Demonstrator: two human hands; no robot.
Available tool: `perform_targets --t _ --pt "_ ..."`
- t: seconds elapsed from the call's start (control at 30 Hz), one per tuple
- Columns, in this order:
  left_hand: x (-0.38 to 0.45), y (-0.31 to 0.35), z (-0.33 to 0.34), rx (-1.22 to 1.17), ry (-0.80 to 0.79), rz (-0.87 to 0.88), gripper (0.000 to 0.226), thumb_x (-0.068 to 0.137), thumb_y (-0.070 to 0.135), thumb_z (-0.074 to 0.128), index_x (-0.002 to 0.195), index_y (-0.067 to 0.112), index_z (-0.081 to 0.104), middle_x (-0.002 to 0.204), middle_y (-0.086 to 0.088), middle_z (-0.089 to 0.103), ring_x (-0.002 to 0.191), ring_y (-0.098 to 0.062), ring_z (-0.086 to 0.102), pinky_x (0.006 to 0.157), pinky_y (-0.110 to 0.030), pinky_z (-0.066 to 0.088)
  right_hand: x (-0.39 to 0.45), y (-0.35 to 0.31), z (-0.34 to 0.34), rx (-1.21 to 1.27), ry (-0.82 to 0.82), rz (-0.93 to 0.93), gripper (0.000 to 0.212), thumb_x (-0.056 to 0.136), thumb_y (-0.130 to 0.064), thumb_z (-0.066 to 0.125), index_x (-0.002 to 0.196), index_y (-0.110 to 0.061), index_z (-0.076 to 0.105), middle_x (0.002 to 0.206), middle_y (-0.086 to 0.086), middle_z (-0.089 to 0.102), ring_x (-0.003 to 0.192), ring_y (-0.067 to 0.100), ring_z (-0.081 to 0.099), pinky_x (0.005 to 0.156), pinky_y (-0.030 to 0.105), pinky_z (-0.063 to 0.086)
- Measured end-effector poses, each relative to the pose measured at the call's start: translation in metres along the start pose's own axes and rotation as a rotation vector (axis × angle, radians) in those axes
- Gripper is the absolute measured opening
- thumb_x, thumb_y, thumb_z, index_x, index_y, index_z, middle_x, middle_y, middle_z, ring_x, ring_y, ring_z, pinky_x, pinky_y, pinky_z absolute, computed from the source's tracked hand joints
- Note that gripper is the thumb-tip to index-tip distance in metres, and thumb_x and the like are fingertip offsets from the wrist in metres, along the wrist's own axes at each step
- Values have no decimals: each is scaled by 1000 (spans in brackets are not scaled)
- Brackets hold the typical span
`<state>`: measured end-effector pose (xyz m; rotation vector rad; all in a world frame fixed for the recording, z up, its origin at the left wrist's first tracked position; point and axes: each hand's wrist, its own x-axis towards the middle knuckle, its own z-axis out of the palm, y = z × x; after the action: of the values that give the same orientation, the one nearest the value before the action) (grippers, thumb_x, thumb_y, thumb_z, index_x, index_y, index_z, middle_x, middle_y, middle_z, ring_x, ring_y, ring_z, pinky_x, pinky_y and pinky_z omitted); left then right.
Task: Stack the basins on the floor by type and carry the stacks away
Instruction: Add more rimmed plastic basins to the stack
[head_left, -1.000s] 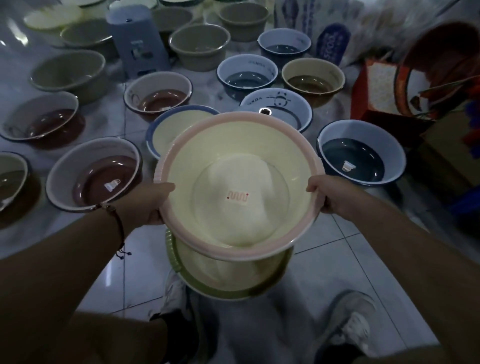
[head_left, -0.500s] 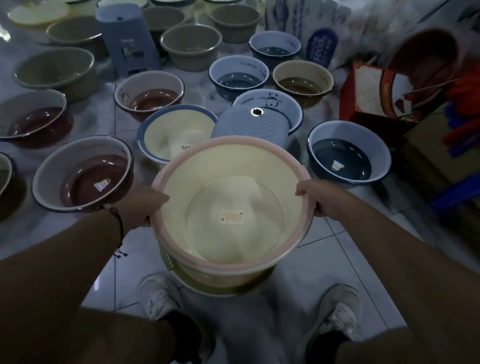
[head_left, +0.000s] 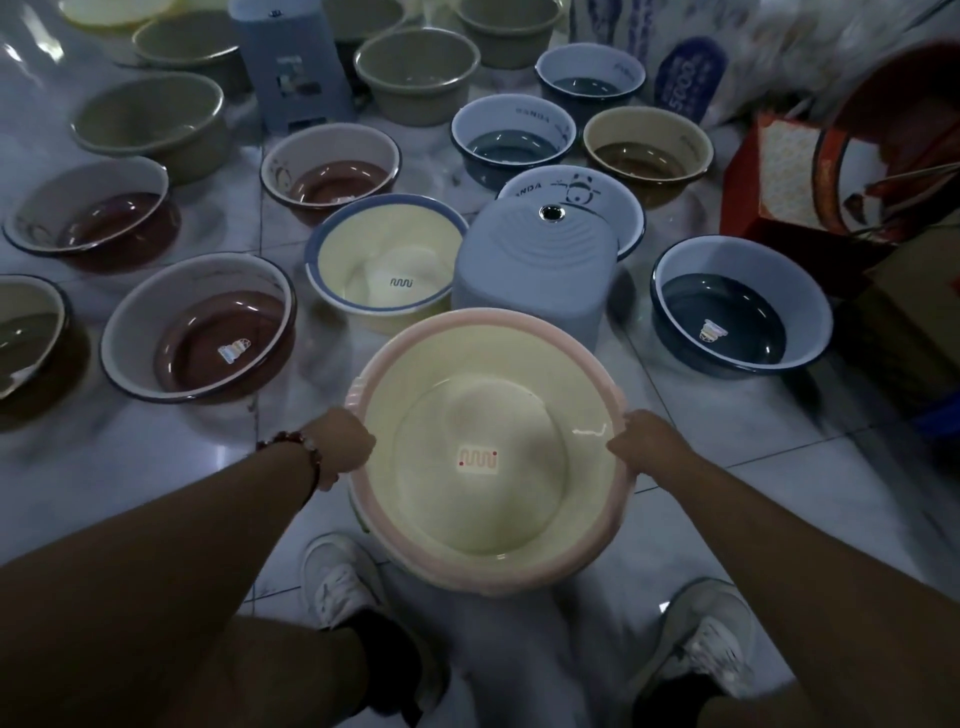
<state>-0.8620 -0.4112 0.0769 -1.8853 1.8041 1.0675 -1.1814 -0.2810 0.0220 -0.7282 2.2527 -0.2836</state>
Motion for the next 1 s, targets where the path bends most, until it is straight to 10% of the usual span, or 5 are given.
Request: perform_targets --t 0.33,0.7,0.9,1.0 --pt "9 -20 16 219 40 -21 53 105 35 40 137 -7 39 138 -20 49 123 -30 55 102 -36 47 3 10 17 -10 9 -29 38 79 -13 59 116 -8 54 110 14 64 99 34 63 77 37 55" --pt "-3 -7 33 372 -14 66 53 107 35 37 142 -5 38 143 -17 48 128 -26 52 105 -31 44 -10 21 3 -87 -141 164 54 88 0 59 139 -3 41 105 24 62 81 36 66 51 38 57" --pt "-5 -3 47 491 -129 118 48 101 41 49 134 6 53 130 -8 60 115 -21 60 64 -19 44 -17 33 -15 -214 -333 403 41 95 -7 57 131 10 49 50 10 59 62 23 59 63 30 52" --pt "1 -4 59 520 -146 139 50 98 45 51 131 9 59 127 -6 63 113 -20 61 85 -25 50 -20 40 -17 -236 -263 390 46 96 -10 57 135 12 45 62 12 61 66 20 55 77 30 54"
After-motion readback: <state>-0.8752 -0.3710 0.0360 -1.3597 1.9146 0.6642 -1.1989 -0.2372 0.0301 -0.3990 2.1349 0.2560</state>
